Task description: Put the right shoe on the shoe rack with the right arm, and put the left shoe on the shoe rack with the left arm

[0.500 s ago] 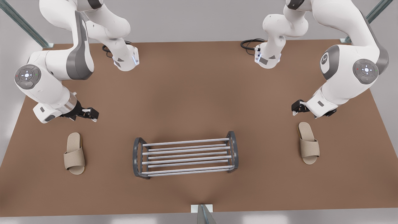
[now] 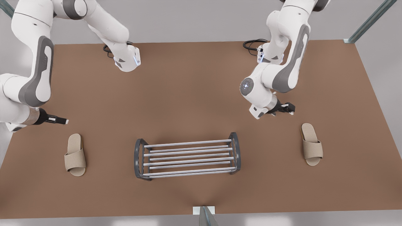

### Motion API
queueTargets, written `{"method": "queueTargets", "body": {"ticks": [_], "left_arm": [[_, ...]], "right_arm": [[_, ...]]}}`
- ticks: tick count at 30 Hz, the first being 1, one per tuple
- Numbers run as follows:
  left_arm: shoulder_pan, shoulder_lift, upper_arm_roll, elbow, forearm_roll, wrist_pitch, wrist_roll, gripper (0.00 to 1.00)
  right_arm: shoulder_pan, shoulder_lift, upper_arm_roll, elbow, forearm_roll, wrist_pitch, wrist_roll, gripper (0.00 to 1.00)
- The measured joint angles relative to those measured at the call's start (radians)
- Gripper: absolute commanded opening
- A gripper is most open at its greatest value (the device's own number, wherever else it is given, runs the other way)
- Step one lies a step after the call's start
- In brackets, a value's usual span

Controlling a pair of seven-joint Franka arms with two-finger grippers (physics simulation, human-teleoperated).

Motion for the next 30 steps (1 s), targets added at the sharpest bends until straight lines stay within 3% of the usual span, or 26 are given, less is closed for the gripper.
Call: {"method": "queueTargets", "body": {"ticks": [1, 2, 5, 8, 10, 13, 19, 24, 30], "left_arm": [[-0.001, -0.005, 0.015, -0.079, 0.068, 0.068, -0.094, 1.00], [0.004, 0.000, 0.028, -0.135, 0.149, 0.139, -0.200, 1.00], [0.004, 0.051, 0.086, -0.209, 0.351, 0.356, -0.533, 1.00], [0.009, 0.070, 0.209, -0.271, 0.546, 0.562, -0.847, 1.00], [0.012, 0.074, 0.284, -0.307, 0.650, 0.669, -1.043, 1.00], [0.016, 0.086, 0.376, -0.337, 0.907, 0.813, -1.332, 1.00], [0.023, 0.180, 0.395, -0.334, 1.223, 0.949, -1.803, 1.00], [0.064, 0.215, 0.411, -0.331, 1.341, 0.985, -2.092, 1.00], [0.068, 0.283, 0.433, -0.276, 1.523, 0.978, -2.347, 1.00]], "right_arm": [[-0.212, 0.084, 0.233, -0.012, -0.048, 0.023, -0.031, 1.00], [-0.345, 0.161, 0.387, -0.020, -0.097, 0.044, -0.059, 1.00], [-0.569, 0.353, 0.717, -0.084, -0.275, 0.117, -0.137, 1.00], [-0.703, 0.540, 0.960, -0.225, -0.567, 0.222, -0.206, 1.00], [-0.777, 0.605, 1.015, -0.346, -0.786, 0.332, -0.268, 1.00], [-0.796, 0.663, 0.976, -0.417, -1.074, 0.545, -0.418, 1.00], [-0.732, 0.667, 0.678, -0.399, -1.609, 1.137, -0.758, 1.00], [-0.696, 0.647, 0.637, -0.368, -1.847, 1.436, -1.013, 1.00], [-0.658, 0.635, 0.546, -0.342, -2.084, 1.577, -1.290, 1.00]]}}
